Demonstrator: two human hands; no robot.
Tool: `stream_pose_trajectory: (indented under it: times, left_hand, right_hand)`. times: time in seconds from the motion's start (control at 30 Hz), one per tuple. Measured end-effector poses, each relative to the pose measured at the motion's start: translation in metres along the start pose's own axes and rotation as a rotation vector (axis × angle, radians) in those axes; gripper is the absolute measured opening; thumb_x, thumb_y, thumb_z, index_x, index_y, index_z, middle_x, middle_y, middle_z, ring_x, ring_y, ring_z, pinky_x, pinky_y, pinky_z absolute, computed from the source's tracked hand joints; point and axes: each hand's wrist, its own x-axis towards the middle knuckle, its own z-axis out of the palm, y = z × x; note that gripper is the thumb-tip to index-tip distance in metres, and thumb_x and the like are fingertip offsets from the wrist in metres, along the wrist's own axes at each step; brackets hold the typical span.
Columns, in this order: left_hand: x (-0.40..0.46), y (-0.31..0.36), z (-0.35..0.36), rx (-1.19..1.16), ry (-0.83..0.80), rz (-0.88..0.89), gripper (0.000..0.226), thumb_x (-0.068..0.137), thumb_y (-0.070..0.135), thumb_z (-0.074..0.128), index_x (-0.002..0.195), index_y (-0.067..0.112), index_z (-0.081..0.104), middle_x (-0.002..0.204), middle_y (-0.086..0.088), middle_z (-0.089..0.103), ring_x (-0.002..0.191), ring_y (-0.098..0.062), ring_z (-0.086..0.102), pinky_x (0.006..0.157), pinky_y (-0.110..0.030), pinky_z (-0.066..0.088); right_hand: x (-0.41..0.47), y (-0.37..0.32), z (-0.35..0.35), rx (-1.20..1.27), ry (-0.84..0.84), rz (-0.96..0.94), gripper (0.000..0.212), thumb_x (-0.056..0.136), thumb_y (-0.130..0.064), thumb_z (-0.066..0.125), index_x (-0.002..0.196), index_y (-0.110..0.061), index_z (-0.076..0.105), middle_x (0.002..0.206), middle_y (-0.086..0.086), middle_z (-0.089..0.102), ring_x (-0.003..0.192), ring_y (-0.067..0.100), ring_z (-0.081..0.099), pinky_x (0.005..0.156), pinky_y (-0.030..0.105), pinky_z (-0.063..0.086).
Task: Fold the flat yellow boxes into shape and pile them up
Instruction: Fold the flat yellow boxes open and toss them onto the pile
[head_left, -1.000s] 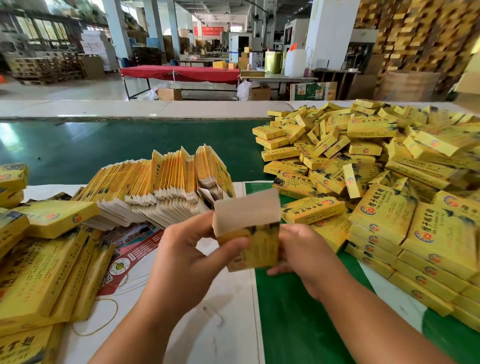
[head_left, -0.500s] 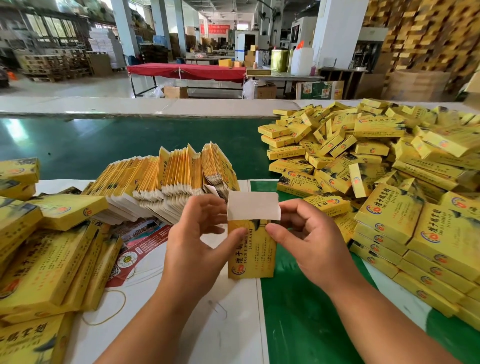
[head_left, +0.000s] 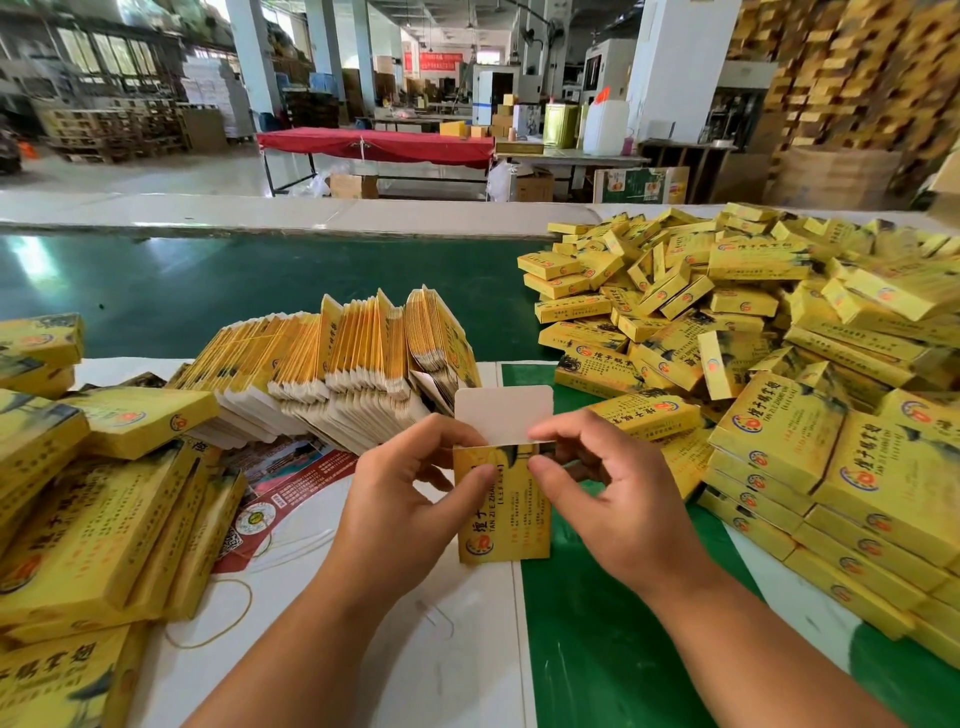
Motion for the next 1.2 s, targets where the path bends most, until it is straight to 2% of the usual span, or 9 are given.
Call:
stream_pose_trajectory:
  times: [0.17, 0.27, 0.37, 0.47, 0.53, 0.67, 0.8, 0.93, 1.2]
  left_hand:
    - [0.0015, 0.003, 0.0013, 0.125, 0.029, 0.07, 0.01, 0.088, 0.037, 0.065, 0.084, 0.028, 0.063, 0.082, 0.012, 0.066, 0.083, -0.014, 0.062, 0.066, -0.028, 0.052]
    - [0.0009, 0.0029, 0.001, 0.139, 0.021, 0.09, 0.007, 0.088, 0.033, 0.065, 0.085, 0.027, 0.064, 0.083, 0.012, 0.066, 0.084, -0.014, 0.062, 0.065, -0.028, 0.053]
    - [-0.0014, 0.0019, -0.0009, -0.016, 0.002, 0.042, 0.016, 0.087, 0.024, 0.065, 0.1, 0.031, 0.063, 0.09, 0.014, 0.067, 0.091, -0.015, 0.065, 0.07, -0.023, 0.056]
    - [-0.0013, 0.0007, -0.0011, -0.189, -0.027, -0.065, 0.052, 0.08, 0.028, 0.064, 0.126, 0.044, 0.047, 0.091, 0.012, 0.069, 0.092, -0.017, 0.065, 0.077, -0.025, 0.057]
    - [0.0, -0.0014, -0.0021, -0.234, -0.034, -0.108, 0.066, 0.077, 0.028, 0.066, 0.135, 0.046, 0.04, 0.091, 0.01, 0.07, 0.093, -0.019, 0.066, 0.082, -0.032, 0.057]
    - [0.0026, -0.002, -0.0045, -0.201, -0.053, -0.099, 0.039, 0.076, 0.03, 0.066, 0.112, 0.04, 0.059, 0.097, 0.01, 0.07, 0.096, -0.015, 0.066, 0.083, -0.04, 0.058]
    - [0.0035, -0.0021, -0.005, -0.21, -0.065, -0.069, 0.02, 0.081, 0.021, 0.068, 0.095, 0.034, 0.064, 0.095, 0.002, 0.07, 0.094, -0.021, 0.066, 0.08, -0.047, 0.057]
    - [0.0036, 0.0003, -0.0039, -0.234, -0.048, -0.075, 0.01, 0.082, 0.023, 0.065, 0.089, 0.031, 0.066, 0.097, 0.002, 0.07, 0.096, -0.024, 0.066, 0.08, -0.053, 0.055]
    - [0.0014, 0.0042, -0.0065, -0.275, -0.033, -0.023, 0.02, 0.077, 0.044, 0.066, 0.087, 0.027, 0.068, 0.097, -0.001, 0.07, 0.091, -0.028, 0.065, 0.074, -0.057, 0.054]
  right_hand:
    - [0.0048, 0.0001, -0.0034, -0.064, -0.041, -0.054, 0.018, 0.09, -0.034, 0.059, 0.085, -0.017, 0.064, 0.077, -0.008, 0.06, 0.074, 0.012, 0.059, 0.061, 0.019, 0.048]
    - [0.0057, -0.001, -0.0041, -0.091, -0.013, -0.105, 0.02, 0.089, -0.032, 0.058, 0.082, -0.015, 0.065, 0.079, -0.008, 0.059, 0.077, 0.012, 0.059, 0.062, 0.027, 0.05]
    - [0.0014, -0.001, -0.0019, -0.019, 0.033, -0.054, 0.015, 0.087, -0.033, 0.065, 0.1, -0.025, 0.062, 0.085, -0.013, 0.062, 0.083, 0.011, 0.064, 0.066, 0.027, 0.056]
    - [-0.001, 0.0011, -0.0003, 0.078, 0.041, 0.037, 0.052, 0.084, -0.028, 0.071, 0.13, -0.036, 0.047, 0.089, -0.017, 0.062, 0.087, 0.009, 0.064, 0.07, 0.015, 0.052]
    - [0.0, 0.0017, -0.0007, 0.093, 0.018, 0.065, 0.06, 0.084, -0.028, 0.071, 0.136, -0.041, 0.044, 0.091, -0.024, 0.061, 0.089, 0.005, 0.063, 0.071, 0.013, 0.052]
    - [0.002, 0.0012, -0.0026, 0.111, -0.054, 0.055, 0.03, 0.086, -0.031, 0.066, 0.112, -0.046, 0.06, 0.092, -0.025, 0.064, 0.091, 0.007, 0.065, 0.07, 0.023, 0.057]
    - [0.0022, 0.0009, -0.0035, 0.105, -0.049, 0.056, 0.023, 0.087, -0.03, 0.067, 0.108, -0.039, 0.069, 0.092, -0.018, 0.066, 0.091, 0.01, 0.065, 0.069, 0.017, 0.053]
    - [0.0031, 0.0016, -0.0061, 0.097, -0.029, 0.039, 0.019, 0.084, -0.024, 0.07, 0.101, -0.03, 0.074, 0.095, -0.013, 0.069, 0.093, 0.014, 0.067, 0.071, 0.023, 0.056]
    - [0.0026, -0.0048, -0.0063, 0.102, -0.015, -0.009, 0.025, 0.089, -0.04, 0.059, 0.095, -0.022, 0.075, 0.092, -0.012, 0.07, 0.09, 0.014, 0.067, 0.067, 0.026, 0.055]
